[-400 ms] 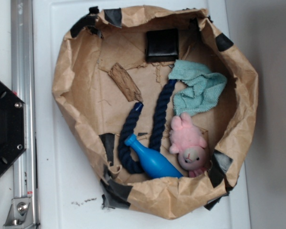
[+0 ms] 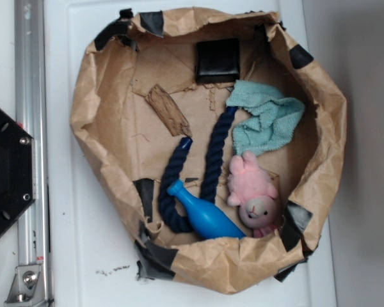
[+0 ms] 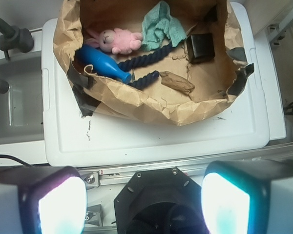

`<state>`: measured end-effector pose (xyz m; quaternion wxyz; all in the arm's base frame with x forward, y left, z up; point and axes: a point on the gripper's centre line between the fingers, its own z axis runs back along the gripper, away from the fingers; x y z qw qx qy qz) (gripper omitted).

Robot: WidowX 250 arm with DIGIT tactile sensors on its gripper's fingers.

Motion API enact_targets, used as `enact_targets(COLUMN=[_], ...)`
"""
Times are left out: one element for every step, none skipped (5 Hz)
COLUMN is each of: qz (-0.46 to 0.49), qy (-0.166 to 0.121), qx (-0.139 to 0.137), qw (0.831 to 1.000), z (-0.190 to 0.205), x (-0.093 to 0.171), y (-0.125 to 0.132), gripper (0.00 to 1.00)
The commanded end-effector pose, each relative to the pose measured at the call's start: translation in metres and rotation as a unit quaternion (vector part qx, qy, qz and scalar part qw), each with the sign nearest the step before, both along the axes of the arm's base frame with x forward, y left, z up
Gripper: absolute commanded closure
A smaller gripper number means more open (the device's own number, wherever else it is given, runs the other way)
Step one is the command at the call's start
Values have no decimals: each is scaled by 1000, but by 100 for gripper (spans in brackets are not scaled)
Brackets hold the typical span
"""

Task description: Grab the wood chip.

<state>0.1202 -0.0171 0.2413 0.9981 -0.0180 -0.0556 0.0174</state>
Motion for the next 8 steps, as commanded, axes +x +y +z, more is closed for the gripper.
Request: enact_targets(qz=[-35, -96, -217, -223, -230, -245, -250, -254], qy=[16, 13, -20, 4, 19, 41, 40, 30], qx=[44, 65, 80, 82, 62, 67, 72, 66], qw=[998, 993, 973, 971, 971, 966, 965, 965], z=[-40, -63, -90, -112, -132, -158, -168, -171], x=[71, 87, 96, 120, 130, 146, 134, 129], y=[20, 28, 43, 57, 62, 51, 43, 39], gripper=[0, 0, 0, 0, 0, 0, 0, 0])
